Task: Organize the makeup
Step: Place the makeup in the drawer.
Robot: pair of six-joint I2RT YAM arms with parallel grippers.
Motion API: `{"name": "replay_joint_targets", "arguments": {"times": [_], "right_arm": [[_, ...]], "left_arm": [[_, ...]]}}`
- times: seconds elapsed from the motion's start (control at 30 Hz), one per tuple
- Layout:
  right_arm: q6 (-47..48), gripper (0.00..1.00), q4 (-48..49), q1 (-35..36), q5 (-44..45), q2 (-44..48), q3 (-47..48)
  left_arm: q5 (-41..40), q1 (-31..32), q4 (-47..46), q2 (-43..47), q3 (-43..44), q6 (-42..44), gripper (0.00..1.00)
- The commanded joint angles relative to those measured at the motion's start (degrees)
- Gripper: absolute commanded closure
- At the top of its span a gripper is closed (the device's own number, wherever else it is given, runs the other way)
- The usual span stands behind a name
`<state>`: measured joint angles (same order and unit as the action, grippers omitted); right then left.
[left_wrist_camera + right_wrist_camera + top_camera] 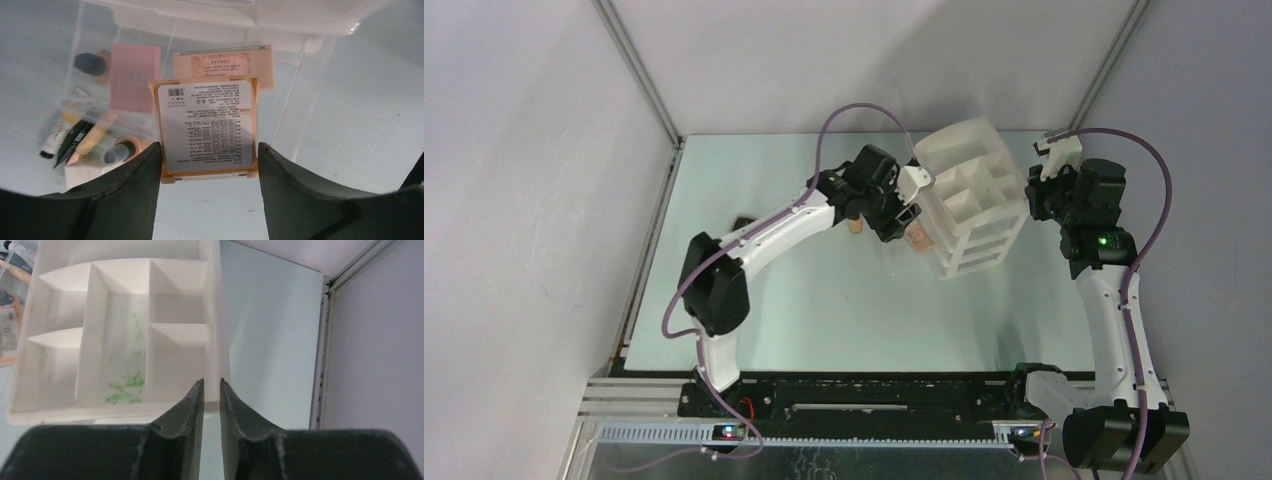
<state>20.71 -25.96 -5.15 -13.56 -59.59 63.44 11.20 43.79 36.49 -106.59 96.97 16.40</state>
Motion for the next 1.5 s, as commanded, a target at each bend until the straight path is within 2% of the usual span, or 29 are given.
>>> {"name": "replay_joint_targets", "arguments": {"times": [0.0,0.3,0.67,0.7,0.77,0.8,0.83,0.87,1.23,1.37,1.47], "right_arm": [[0.3,0.75,0.6,0.1,-0.5,1.2,0.1],[0.4,0.75,0.5,0.1,-0.7,1.4,0.1],[0.5,0.75,0.2,0.1,-0.8,1.1,0.1],[0.5,0.75,0.3,0.0,-0.8,1.1,0.1],[0.4,0.75,0.1,-0.2,-0.9,1.1,0.1],[0.4,0.75,0.1,-0.2,-1.0,1.1,0.1],[0.4,0.75,0.1,-0.3,-1.1,1.1,0.1],[0.4,0.75,0.1,-0.3,-1.1,1.0,0.1],[0.5,0.75,0.0,-0.3,-1.4,1.1,0.1],[0.5,0.75,0.0,-0.3,-1.6,1.1,0.1],[0.6,0.75,-0.1,-0.3,-1.6,1.0,0.1]], "left_arm": [[2.2,0.7,0.4,-2.5,4.5,-2.1,0.53],[2.6,1.0,-3.6,-6.4,4.0,-4.4,0.49],[3.9,1.0,-8.9,-9.5,3.9,-6.5,0.49],[4.4,1.0,-9.1,-9.4,3.8,-6.3,0.48],[5.2,1.1,-9.5,-8.6,3.2,-6.1,0.39],[5.3,1.0,-10.0,-7.7,2.4,-6.0,0.3],[5.4,1.1,-10.6,-6.6,1.3,-5.8,0.11],[5.5,1.0,-11.4,-5.1,0.0,-5.2,0.02],[5.9,-0.6,-13.2,16.6,-16.9,1.0,0.0],[1.0,-3.6,-13.0,24.7,-25.0,2.9,0.0],[-4.4,-8.2,-11.9,28.7,-29.3,2.3,0.0]]}}
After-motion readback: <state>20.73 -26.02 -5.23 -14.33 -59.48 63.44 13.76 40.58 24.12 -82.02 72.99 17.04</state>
